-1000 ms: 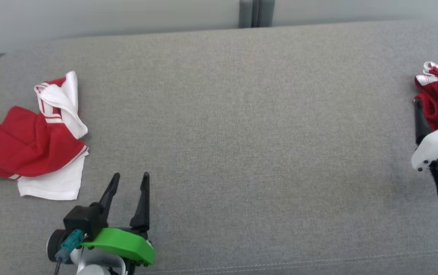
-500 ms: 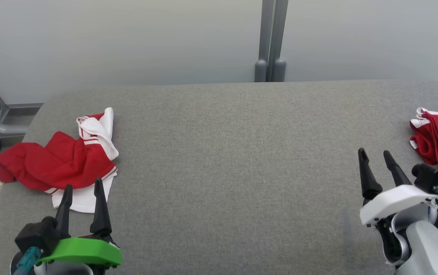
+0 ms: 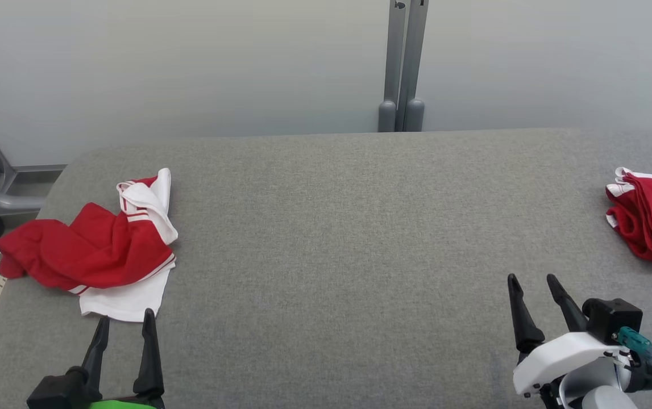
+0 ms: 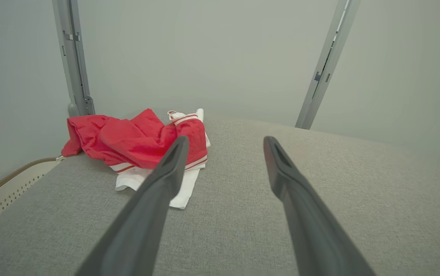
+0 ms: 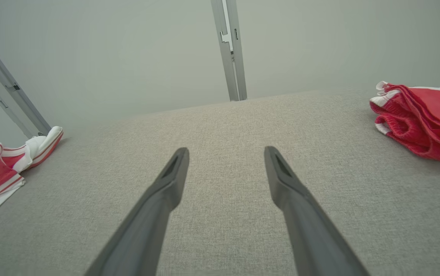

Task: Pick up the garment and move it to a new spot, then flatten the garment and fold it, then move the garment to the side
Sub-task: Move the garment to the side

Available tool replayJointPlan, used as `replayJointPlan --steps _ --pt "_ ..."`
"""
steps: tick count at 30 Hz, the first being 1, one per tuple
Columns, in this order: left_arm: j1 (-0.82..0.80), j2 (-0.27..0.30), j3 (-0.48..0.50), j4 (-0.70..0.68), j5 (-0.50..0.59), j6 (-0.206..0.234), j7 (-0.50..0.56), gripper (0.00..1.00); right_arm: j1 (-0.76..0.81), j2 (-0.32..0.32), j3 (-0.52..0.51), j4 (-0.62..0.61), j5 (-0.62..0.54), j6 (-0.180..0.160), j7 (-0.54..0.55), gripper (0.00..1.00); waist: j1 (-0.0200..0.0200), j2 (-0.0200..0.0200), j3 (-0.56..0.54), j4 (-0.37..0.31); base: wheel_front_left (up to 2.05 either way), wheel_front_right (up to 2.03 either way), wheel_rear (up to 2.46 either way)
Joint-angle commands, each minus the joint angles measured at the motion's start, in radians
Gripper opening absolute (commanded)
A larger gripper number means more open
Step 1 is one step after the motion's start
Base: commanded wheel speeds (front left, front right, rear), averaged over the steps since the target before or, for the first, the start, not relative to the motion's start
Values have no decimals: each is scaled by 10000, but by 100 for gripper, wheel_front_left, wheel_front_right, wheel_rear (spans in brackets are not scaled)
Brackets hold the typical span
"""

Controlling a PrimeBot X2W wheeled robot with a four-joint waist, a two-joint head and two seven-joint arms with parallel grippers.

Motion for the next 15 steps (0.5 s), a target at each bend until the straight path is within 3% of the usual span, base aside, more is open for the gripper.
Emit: replayJointPlan --steps 1,15 --pt "128 -7 97 125 137 -107 -33 100 188 35 13 -55 -105 -2 55 100 1 0 5 -17 0 0 0" --pt "-162 -150 47 1604 654 -438 -35 100 541 96 36 333 -543 -2 275 100 1 0 12 -54 0 0 0"
